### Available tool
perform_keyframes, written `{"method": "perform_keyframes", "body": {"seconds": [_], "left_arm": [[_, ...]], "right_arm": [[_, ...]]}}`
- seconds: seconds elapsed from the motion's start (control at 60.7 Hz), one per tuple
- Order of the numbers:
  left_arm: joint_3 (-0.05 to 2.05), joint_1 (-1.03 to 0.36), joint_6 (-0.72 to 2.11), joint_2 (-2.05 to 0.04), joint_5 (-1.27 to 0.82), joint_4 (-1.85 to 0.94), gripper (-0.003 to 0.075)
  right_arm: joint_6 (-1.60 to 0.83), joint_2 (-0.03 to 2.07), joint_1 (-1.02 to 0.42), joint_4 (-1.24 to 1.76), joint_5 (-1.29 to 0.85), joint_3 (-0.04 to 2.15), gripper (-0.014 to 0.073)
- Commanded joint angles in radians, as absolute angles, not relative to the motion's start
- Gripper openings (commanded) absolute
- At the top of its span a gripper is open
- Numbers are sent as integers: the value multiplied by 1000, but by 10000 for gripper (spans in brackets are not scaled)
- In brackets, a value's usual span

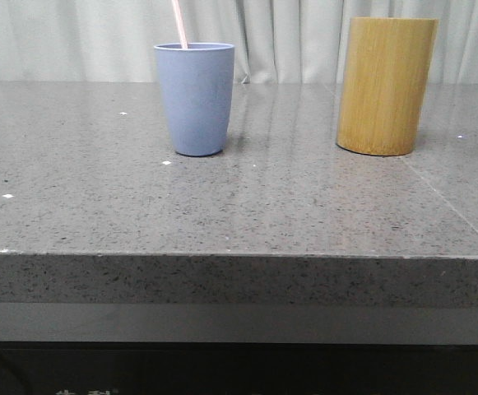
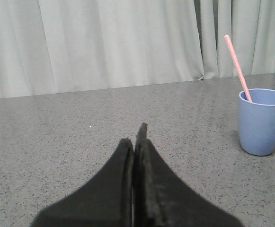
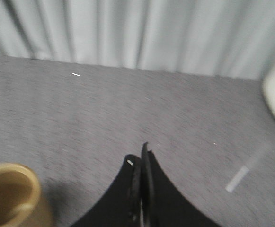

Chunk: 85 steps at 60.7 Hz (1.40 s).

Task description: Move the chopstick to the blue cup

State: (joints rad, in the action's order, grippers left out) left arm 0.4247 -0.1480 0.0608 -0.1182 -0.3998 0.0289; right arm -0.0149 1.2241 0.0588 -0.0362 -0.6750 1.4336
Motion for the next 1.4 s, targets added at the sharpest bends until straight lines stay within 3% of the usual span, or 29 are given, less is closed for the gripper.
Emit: {"method": "perform_keyframes", "body": {"seconds": [0.0,0.313,0.808,1.022,1.385], "left_arm": [[450,-147,52,-131,-314,29,-19],[450,-147,52,-131,-314,29,-19],[450,-147,52,-131,-321,29,-19],[450,-147,52,-131,-321,29,-19],[450,-147,52,-131,-321,29,-19]], "right_arm": [[-21,1100,98,-42,-556,1349,-67],[-21,707,48,77,-329,899,-67],[-21,114,23,77,-333,481,-67],[-21,-7,23,77,-374,418,-67],[-21,-14,23,77,-378,417,-67]]}}
